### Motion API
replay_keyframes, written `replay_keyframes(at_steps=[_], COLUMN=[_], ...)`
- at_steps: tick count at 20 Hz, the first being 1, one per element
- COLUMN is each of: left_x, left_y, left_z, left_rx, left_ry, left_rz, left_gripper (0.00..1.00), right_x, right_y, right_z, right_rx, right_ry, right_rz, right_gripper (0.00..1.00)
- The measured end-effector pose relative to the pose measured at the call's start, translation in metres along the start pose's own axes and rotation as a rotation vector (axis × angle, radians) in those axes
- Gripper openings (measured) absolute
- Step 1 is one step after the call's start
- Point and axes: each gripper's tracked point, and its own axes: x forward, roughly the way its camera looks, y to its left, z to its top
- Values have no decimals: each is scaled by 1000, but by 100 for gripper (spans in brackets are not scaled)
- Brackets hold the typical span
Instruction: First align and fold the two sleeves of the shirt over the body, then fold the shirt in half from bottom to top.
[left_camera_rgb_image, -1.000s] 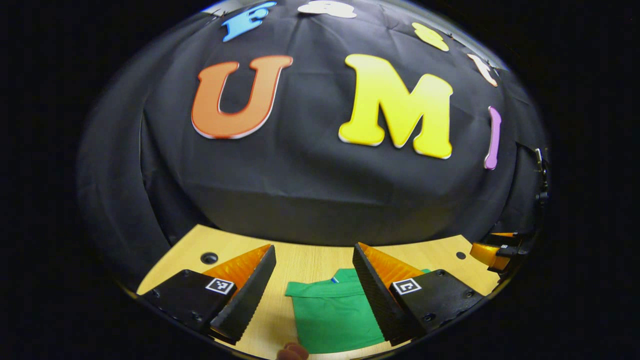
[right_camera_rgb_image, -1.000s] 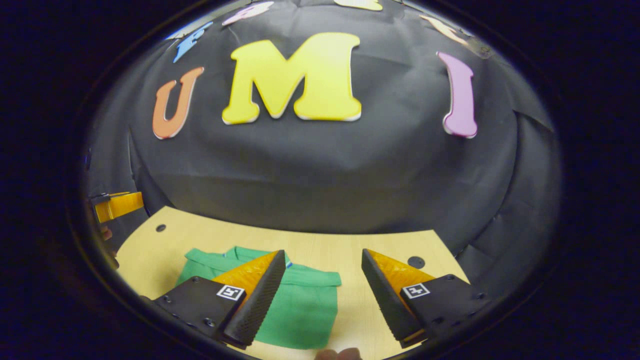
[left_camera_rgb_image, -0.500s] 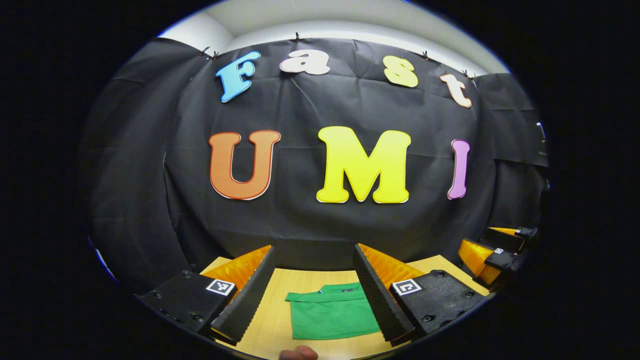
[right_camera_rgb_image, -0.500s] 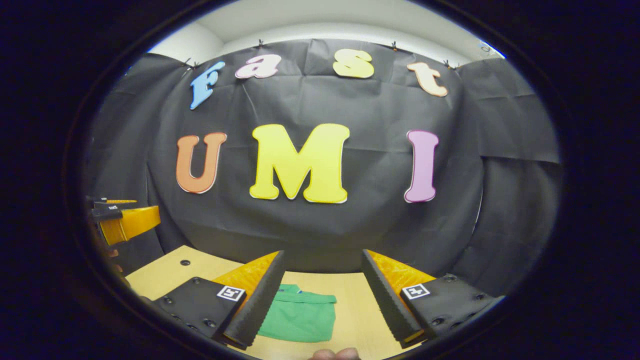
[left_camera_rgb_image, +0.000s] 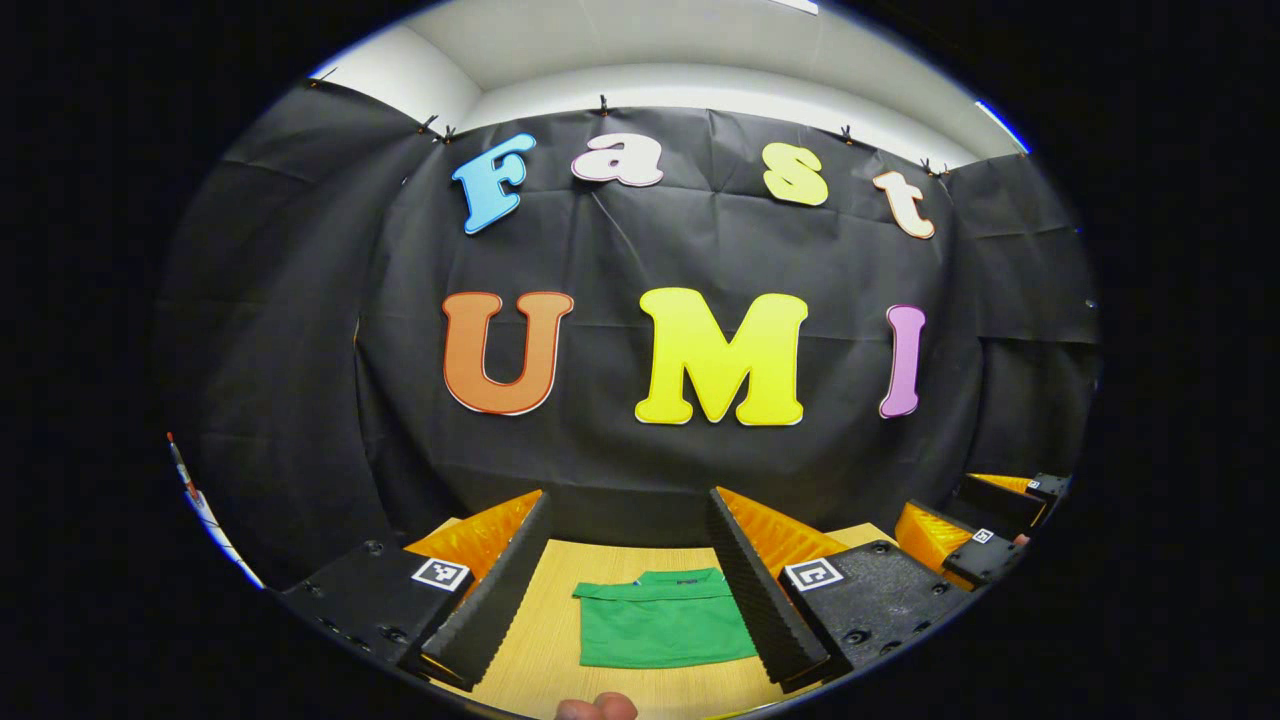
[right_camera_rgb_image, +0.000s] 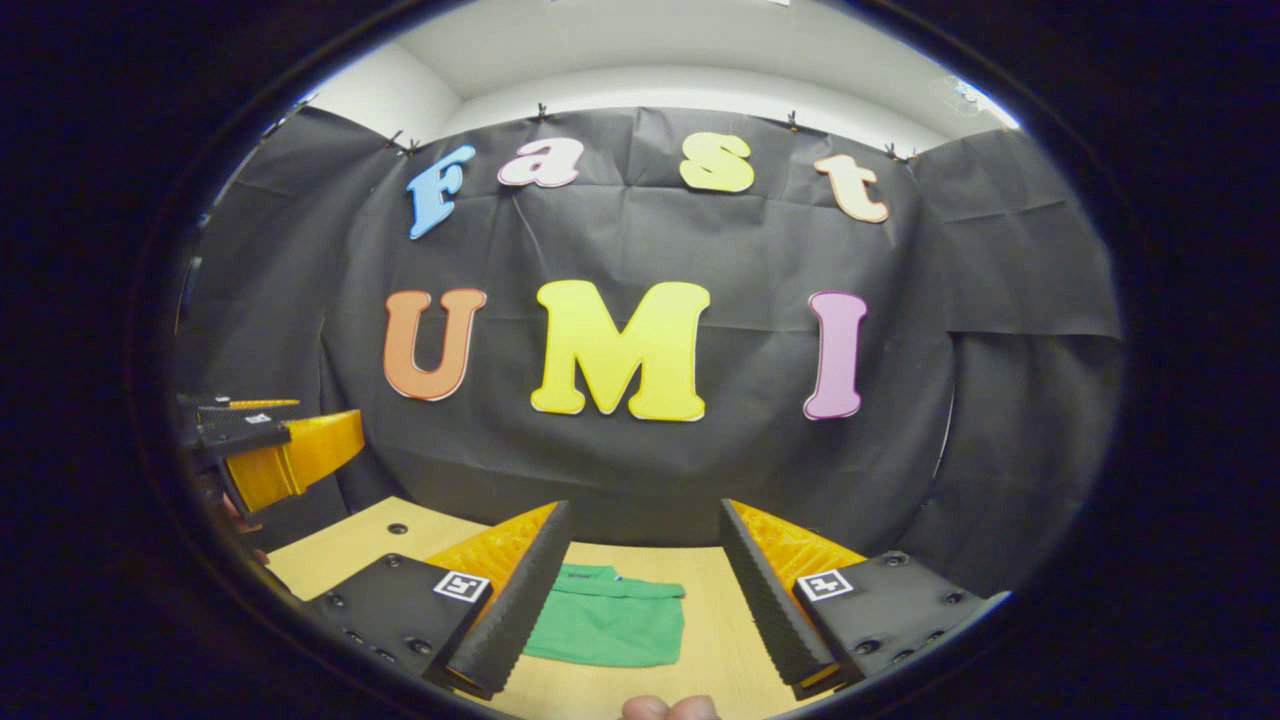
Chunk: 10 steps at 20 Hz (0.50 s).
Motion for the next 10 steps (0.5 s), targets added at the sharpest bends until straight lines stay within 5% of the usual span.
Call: replay_keyframes(at_steps=[10], left_x=[4], left_y=[-3], left_z=[-3], left_rx=[12], left_ry=[6], left_rz=[3], left_gripper=[98], right_x=[9], right_y=[-5], right_z=[9], right_rx=[5], right_ry=[-28], right_rz=[-24], right_gripper=[95])
